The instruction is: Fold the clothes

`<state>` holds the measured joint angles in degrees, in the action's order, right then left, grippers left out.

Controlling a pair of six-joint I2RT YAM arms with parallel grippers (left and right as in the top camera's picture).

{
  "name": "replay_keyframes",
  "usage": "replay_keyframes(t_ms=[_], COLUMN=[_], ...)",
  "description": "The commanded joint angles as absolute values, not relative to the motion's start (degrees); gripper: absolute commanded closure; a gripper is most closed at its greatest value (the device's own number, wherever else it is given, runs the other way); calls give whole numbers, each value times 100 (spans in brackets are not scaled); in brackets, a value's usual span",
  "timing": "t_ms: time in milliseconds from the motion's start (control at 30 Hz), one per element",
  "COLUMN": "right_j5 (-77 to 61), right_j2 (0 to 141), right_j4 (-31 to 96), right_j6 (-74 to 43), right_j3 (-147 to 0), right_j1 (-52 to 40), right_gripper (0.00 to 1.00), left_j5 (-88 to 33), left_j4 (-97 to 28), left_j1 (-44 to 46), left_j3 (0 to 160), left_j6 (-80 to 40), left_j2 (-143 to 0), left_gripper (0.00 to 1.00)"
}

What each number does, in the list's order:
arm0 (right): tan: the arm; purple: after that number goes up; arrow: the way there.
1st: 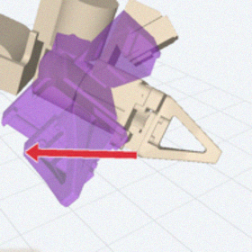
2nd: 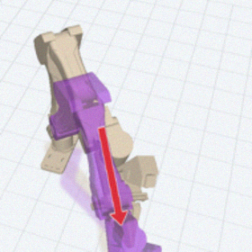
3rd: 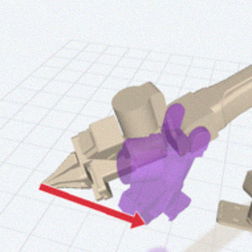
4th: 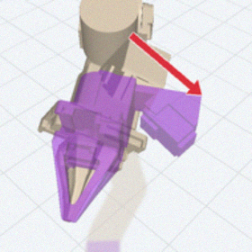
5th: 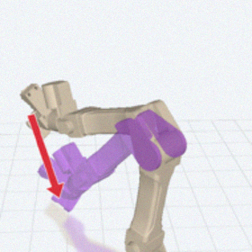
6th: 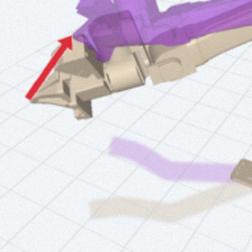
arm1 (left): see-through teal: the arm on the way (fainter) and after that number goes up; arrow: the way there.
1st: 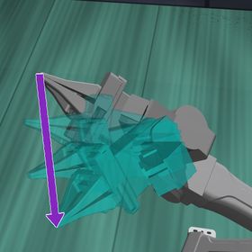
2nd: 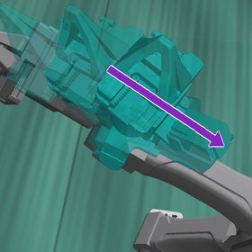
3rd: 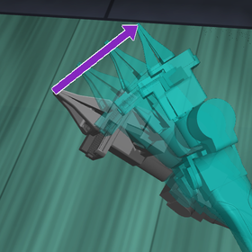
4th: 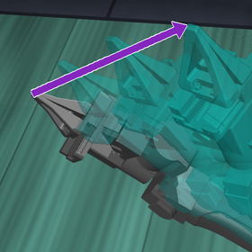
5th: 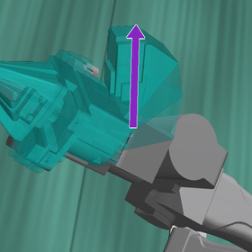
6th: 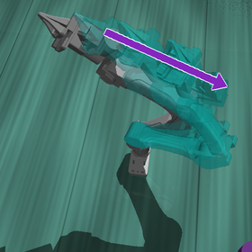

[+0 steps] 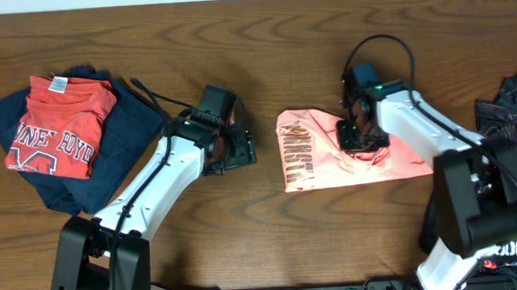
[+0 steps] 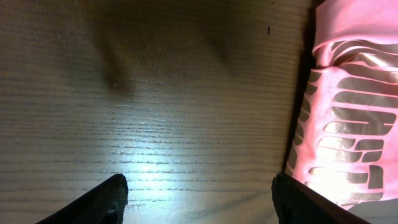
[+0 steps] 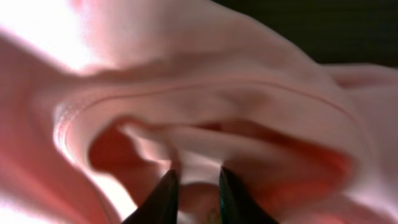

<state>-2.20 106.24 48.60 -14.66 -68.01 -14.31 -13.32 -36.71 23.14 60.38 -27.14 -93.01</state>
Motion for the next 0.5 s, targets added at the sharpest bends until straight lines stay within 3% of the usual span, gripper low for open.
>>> replay_keyframes(t_ms=[0,133,300,467], right_j5=[67,64,64,64], right_j2=[9806,8954,8702,9113], right_j4=[5028,5332,5964,5887], right_j6=[-1608,-998,-259,-106], right_j3=[-7247,-7441,-7404,-7122], right_j1=[-1208,-792,5,939], right_gripper=[68,27,14,6], left_j5=[-1299,-1299,-1299,-1299], left_j4=[-3708,-3708,-3706,-3706], left_j1=[2322,2322,2322,2322], left_j3=[5999,5999,5999,5999], left_j6=[-2657,-2657,-2657,-2659], left_j2=[-9356,-9356,-9356,-9356], left_gripper=[25,25,25,25])
